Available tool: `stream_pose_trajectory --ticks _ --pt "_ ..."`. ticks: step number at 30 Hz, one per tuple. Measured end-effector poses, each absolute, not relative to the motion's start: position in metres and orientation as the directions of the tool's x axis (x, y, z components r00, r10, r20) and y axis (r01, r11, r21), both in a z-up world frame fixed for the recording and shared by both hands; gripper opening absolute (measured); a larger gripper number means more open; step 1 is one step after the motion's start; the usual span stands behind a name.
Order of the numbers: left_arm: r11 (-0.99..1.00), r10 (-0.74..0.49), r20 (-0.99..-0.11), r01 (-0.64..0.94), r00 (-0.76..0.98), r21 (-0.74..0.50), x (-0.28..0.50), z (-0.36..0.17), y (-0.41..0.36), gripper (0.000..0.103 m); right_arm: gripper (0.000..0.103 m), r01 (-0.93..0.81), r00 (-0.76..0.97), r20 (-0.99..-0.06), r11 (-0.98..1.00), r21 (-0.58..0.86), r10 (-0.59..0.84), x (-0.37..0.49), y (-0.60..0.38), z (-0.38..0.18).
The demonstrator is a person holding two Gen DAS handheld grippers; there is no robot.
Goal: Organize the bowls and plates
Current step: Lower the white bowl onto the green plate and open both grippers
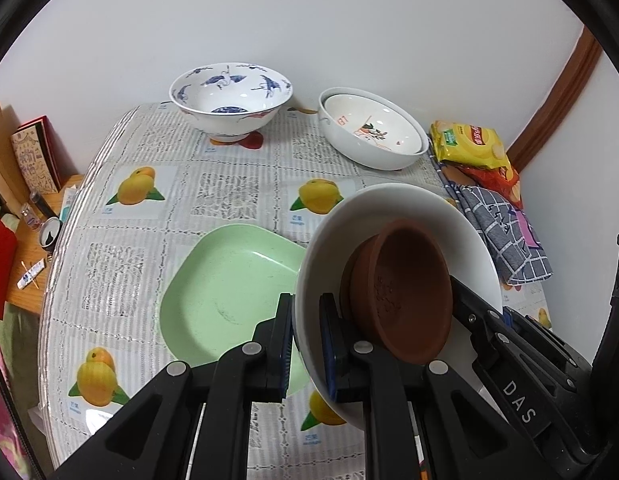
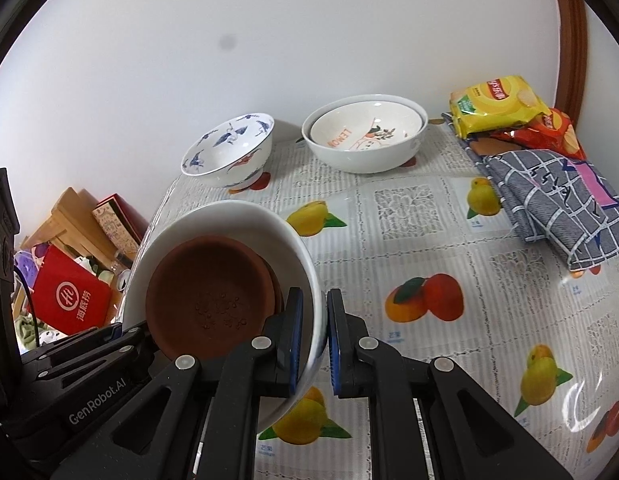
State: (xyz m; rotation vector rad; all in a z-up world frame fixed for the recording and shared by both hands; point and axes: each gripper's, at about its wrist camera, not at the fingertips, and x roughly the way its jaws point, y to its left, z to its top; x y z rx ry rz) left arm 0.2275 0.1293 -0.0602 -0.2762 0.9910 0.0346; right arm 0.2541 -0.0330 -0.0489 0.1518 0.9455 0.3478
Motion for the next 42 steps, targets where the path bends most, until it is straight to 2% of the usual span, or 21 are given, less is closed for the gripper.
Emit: stream_pose_trajectory --ticks 42 --pt "0.94 -0.082 -0.858 -0.247 0.507 -0.236 0.239 -0.1 0.199 0.013 0.012 -0.295 0.46 -0.801 0.917 0.268 0.383 0.276 0.035 -0.087"
